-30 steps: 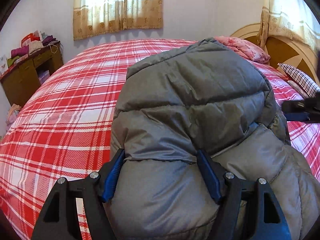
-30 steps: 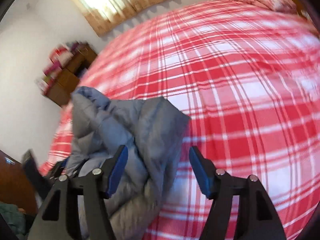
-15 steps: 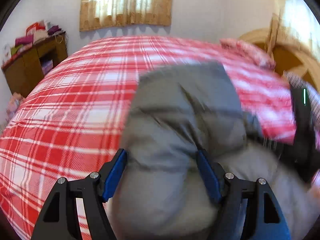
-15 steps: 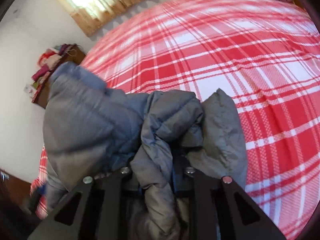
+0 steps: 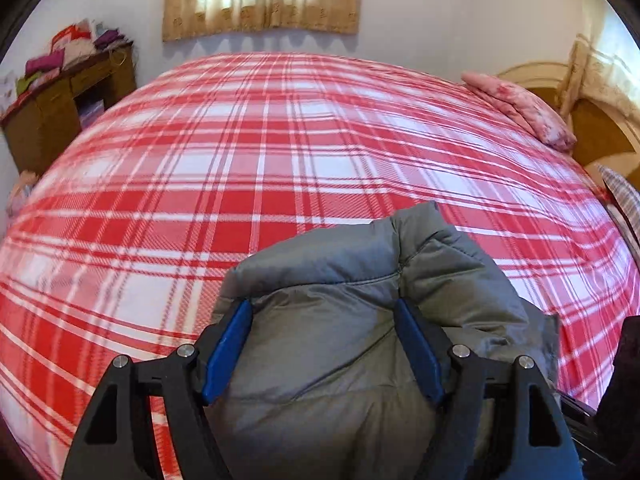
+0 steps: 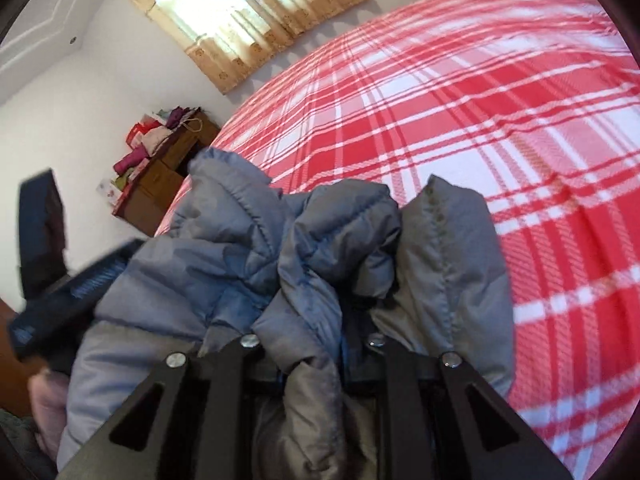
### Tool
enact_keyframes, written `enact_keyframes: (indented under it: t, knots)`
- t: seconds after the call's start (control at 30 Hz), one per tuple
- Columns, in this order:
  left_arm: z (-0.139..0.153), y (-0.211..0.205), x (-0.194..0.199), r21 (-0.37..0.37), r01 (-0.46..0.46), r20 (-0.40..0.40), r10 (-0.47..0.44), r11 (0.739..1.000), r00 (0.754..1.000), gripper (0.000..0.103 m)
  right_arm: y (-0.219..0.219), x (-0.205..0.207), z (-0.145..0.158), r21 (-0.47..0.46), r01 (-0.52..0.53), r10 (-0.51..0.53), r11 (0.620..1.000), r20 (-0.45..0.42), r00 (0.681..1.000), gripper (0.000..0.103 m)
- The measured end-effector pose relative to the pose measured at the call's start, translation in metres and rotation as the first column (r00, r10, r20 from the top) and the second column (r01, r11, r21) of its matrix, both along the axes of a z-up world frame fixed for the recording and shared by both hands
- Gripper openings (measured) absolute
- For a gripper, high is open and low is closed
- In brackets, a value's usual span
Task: Fold large clothes
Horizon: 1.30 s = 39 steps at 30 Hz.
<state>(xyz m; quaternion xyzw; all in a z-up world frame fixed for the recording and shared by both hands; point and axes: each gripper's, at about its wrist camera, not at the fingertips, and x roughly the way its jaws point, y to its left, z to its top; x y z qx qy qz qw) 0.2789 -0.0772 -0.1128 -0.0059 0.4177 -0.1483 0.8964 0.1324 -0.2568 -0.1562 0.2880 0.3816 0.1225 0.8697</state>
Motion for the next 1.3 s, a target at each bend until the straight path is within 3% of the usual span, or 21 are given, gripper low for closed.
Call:
enact_keyframes:
  t: [0.07,0.2,0.23,0.37,0.43,0.47,0.5,0.63,0.8,0.93,1.0,1.03,1.1,1.2,1.3]
  knots:
    - [-0.007,0.000,0.000,-0.002,-0.016,0.012,0.016,1.000,1.000,0.075,0.000,0.001,-0.001,0.006,-0.001,0.001,1.000,0.005,1.000,0.018]
    - [-0.008,-0.021,-0.013,0.133,-0.004,0.060,-0.005,0.991,0.998,0.075,0.001,-0.002,0.003,-0.001,0.004,-0.004,1.000,0.003,1.000,0.018]
    - [-0.008,-0.020,-0.011,0.138,0.008,0.049,-0.015,0.990,0.999,0.075,0.001,-0.002,0.004,-0.001,0.002,-0.002,1.000,-0.002,1.000,0.018]
    - [0.011,-0.007,-0.016,0.136,0.144,-0.034,-0.141,0.980,0.989,0.075,-0.010,-0.018,0.014,0.017,0.001,-0.001,1.000,-0.023,1.000,0.023]
    - [0.031,0.008,-0.030,0.131,0.176,-0.011,-0.176,0.976,0.984,0.076,-0.018,-0.033,0.022,0.028,0.023,-0.023,0.999,-0.024,0.999,0.033]
    - [0.040,0.019,-0.038,0.125,0.180,-0.005,-0.180,0.976,0.984,0.076,-0.024,-0.043,0.027,0.035,0.044,-0.044,0.998,-0.022,0.999,0.046]
    - [0.046,0.028,-0.044,0.111,0.182,-0.004,-0.183,0.977,0.983,0.076,-0.030,-0.055,0.032,0.046,0.062,-0.061,0.997,-0.020,0.998,0.051]
    - [0.059,0.060,-0.069,0.033,0.194,-0.003,-0.194,0.980,0.981,0.076,-0.036,-0.107,0.055,0.045,0.044,-0.044,0.998,-0.009,0.999,0.051]
    - [0.058,0.081,-0.092,-0.025,0.203,0.005,-0.203,0.979,0.979,0.076,-0.015,-0.179,0.090,0.066,-0.035,0.031,0.997,0.068,0.997,0.051]
    - [0.046,0.078,-0.096,-0.027,0.188,-0.016,-0.188,0.982,0.982,0.076,0.008,-0.205,0.099,0.084,-0.062,0.052,0.995,0.106,0.993,0.051]
    - [0.042,0.071,-0.099,-0.007,0.186,-0.018,-0.186,0.983,0.982,0.076,0.029,-0.205,0.088,0.018,-0.093,0.092,0.996,0.049,0.995,0.051]
    - [0.041,0.069,-0.099,0.003,0.188,-0.015,-0.188,0.982,0.982,0.076,0.035,-0.204,0.081,-0.014,-0.089,0.089,0.996,0.026,0.996,0.049]
    - [0.040,0.064,-0.099,0.015,0.190,-0.012,-0.190,0.982,0.982,0.076,0.045,-0.198,0.059,0.012,-0.088,0.088,0.996,-0.026,0.996,0.010]
    - [0.042,0.060,-0.098,0.000,0.195,-0.010,-0.195,0.981,0.981,0.076,0.041,-0.199,0.022,0.161,-0.020,0.036,0.987,-0.098,0.994,0.010]
    - [0.039,0.058,-0.099,-0.053,0.200,-0.011,-0.201,0.978,0.979,0.076,0.045,-0.209,-0.013,0.206,0.009,0.028,0.978,-0.176,0.984,0.009]
